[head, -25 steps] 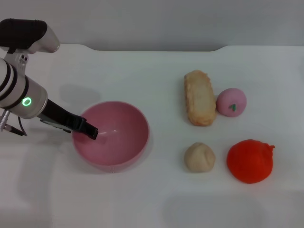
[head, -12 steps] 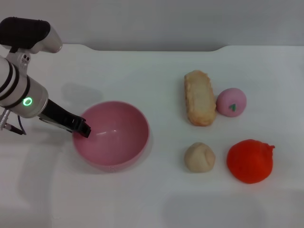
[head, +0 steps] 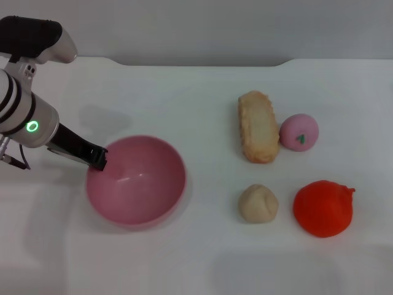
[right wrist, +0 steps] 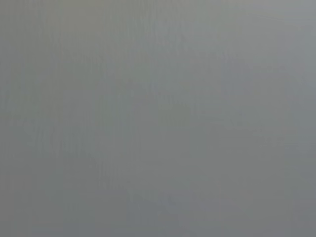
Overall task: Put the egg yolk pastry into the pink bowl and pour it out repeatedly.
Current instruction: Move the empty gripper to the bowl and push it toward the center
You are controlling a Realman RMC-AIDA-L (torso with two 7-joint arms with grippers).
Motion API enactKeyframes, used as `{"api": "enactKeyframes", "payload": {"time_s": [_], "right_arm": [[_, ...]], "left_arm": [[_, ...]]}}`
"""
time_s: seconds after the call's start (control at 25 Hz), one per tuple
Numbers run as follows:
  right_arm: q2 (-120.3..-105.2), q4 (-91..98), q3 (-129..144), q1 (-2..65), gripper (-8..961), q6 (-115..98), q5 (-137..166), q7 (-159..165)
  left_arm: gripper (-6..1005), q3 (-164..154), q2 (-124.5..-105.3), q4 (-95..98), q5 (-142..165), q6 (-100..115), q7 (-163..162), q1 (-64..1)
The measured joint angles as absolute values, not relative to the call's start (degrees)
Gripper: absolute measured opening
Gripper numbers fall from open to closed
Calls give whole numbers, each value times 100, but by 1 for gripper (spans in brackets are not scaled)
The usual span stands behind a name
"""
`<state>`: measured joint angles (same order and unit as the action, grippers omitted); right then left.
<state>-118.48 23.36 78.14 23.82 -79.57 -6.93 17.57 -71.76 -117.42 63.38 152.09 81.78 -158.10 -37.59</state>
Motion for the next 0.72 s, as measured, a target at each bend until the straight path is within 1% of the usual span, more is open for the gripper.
{"api": "enactKeyframes", "payload": {"time_s": [0.2, 0.36, 0.44, 0.48, 0.52, 0.6, 0.64, 0.72], "right_arm": [[-11848, 2348, 7787, 2377, 724, -7960, -693, 1769], [-11842, 2485, 7755, 2346, 725, -7942, -684, 1848], [-11794, 2608, 7758, 2315, 724, -7905, -590, 2105], [-11740, 2683, 7750, 2296, 724, -7886, -472, 2382], [-11642, 2784, 7736, 2275, 724, -7856, -296, 2747], [-11335, 3034, 7720, 2256, 724, -7749, 228, 3779], [-11132, 3187, 7713, 2263, 724, -7688, 637, 4445], [-10642, 3611, 7551, 2368, 724, -7662, 1707, 5985]], "left_arm": [[85, -7179, -11741, 6338, 15286, 8183, -15794, -3772], [46, -7226, -11742, 6322, 15310, 8240, -15747, -3799], [45, -7200, -11743, 6344, 15317, 8266, -15740, -3813], [45, -7167, -11743, 6398, 15319, 8262, -15740, -3817], [44, -7121, -11742, 6488, 15319, 8243, -15740, -3815], [43, -6989, -11744, 6687, 15307, 8198, -15729, -3808], [42, -6909, -11744, 6740, 15306, 8189, -15714, -3824], [42, -6702, -11735, 6798, 15314, 8176, -15634, -3937]]}}
